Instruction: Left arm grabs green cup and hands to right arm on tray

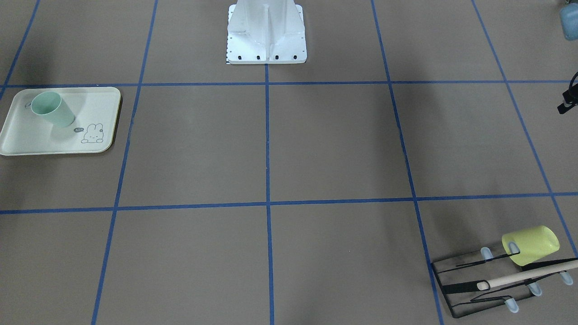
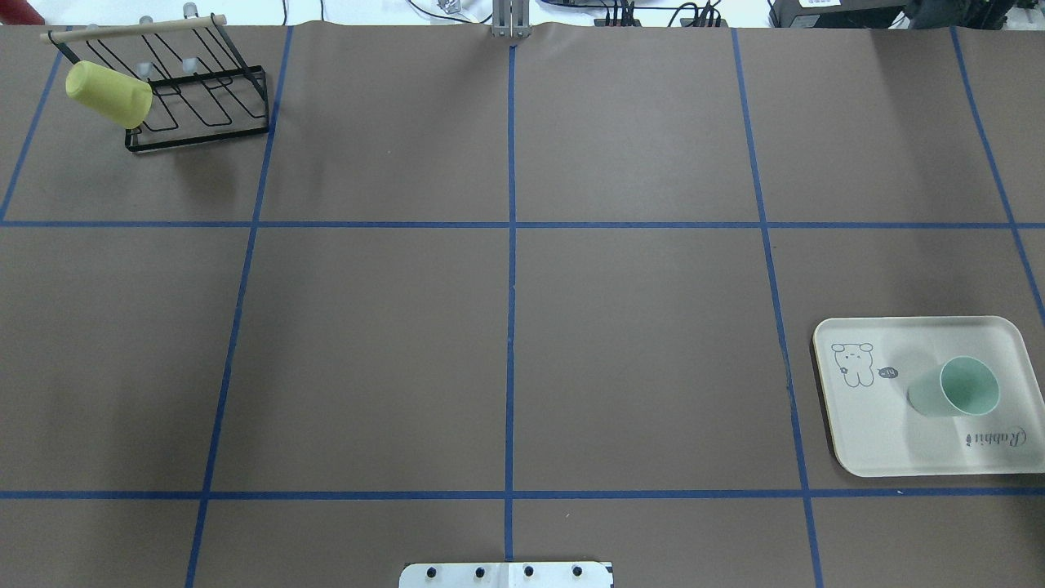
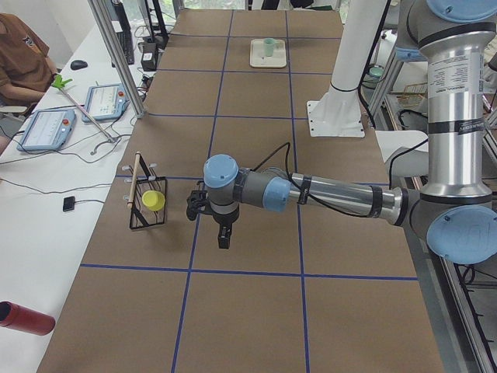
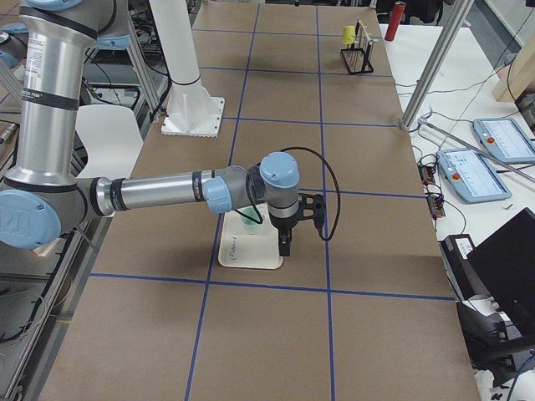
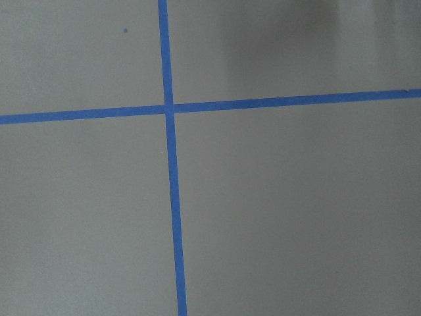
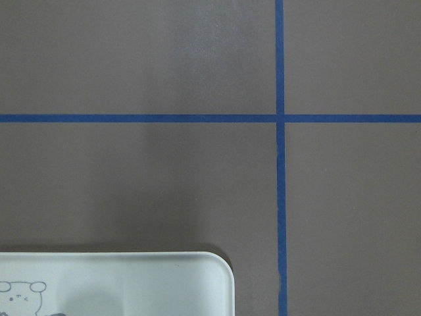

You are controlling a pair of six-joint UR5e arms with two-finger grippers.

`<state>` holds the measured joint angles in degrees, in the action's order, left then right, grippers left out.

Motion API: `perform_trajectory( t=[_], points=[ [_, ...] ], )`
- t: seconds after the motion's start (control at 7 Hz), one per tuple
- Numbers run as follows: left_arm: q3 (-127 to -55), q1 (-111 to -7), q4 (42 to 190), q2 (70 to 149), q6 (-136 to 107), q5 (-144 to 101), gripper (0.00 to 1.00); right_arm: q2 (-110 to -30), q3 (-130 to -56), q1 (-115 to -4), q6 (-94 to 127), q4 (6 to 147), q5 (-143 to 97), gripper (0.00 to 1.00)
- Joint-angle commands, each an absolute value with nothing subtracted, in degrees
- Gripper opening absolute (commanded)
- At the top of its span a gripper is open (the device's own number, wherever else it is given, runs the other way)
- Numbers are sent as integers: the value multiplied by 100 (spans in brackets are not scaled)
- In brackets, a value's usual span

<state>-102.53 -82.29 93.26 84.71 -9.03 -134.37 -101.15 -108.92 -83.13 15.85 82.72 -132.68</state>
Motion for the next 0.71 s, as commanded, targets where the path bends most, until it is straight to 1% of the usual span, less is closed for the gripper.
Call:
perform_trajectory(
  t=[0.0, 0.57],
  points=[
    [-10274, -8314, 9316, 8499, -905, -13430, 100, -10151, -10916, -8314, 1591, 8271, -13289, 100],
    [-10301, -8323, 9343, 8490, -905, -13421, 100, -10178, -10960, -8323, 1582, 8262, -13324, 100]
  ],
)
